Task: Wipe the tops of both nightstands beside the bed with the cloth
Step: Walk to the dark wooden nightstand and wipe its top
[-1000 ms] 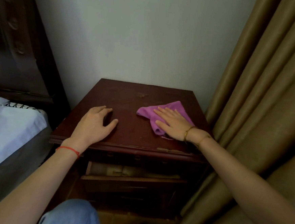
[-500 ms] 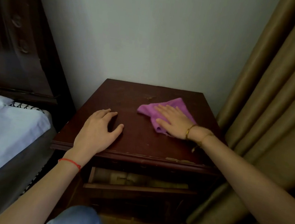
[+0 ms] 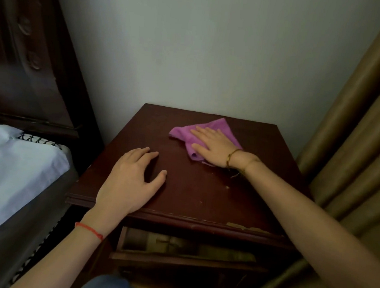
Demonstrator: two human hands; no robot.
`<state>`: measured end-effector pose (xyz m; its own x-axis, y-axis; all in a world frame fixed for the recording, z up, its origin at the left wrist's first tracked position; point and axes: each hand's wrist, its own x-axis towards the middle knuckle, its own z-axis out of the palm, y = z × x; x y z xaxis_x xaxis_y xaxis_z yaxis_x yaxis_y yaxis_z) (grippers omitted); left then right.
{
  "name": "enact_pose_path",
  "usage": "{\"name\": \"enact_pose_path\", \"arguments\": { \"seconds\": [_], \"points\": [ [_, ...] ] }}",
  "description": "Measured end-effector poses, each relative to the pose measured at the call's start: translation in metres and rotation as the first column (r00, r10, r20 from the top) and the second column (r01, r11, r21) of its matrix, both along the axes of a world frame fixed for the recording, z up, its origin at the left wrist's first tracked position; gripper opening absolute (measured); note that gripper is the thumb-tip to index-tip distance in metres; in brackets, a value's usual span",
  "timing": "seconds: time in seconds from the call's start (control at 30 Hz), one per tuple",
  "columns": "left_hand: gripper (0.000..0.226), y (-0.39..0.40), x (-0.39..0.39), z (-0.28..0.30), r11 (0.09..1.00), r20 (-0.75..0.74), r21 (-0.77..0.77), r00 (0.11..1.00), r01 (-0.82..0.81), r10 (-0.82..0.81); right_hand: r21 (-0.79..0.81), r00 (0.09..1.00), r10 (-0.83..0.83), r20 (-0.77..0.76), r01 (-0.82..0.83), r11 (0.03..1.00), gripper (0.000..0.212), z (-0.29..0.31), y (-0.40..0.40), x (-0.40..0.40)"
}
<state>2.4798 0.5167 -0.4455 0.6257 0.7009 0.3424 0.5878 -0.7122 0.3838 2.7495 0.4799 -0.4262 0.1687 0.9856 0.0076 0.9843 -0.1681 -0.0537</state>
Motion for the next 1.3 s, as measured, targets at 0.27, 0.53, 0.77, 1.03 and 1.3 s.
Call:
{"name": "enact_pose_path", "arguments": {
  "seconds": [0.27,0.53,0.77,1.03,1.3],
  "points": [
    [0.070,-0.002,0.001,-0.001,1.000,-0.020,0.009,1.000,-0.004,0.004,-0.004,0.976,-0.217,-0.012,0.217,0.976,0.060,0.009,0.020,0.076],
    [0.072,0.002,0.000,-0.003,1.000,-0.001,0.003,1.000,-0.008,0.008,0.005,0.995,-0.103,-0.006,0.103,0.995,0.058,0.009,0.066,0.033],
    [0.071,0.002,0.001,-0.003,1.000,0.004,0.015,1.000,0.001,-0.001,-0.022,0.990,-0.139,0.015,0.139,0.990,0.060,0.012,0.035,0.062],
    [0.073,0.003,0.001,-0.003,1.000,0.011,0.019,1.000,-0.011,0.010,-0.024,0.983,0.178,-0.042,-0.179,0.984,0.060,0.008,-0.034,-0.011],
    [0.059,0.003,0.001,-0.001,1.000,0.011,-0.005,1.000,-0.013,0.013,-0.024,0.999,0.023,-0.024,-0.024,0.999,0.060,0.009,-0.057,-0.008]
  ]
}}
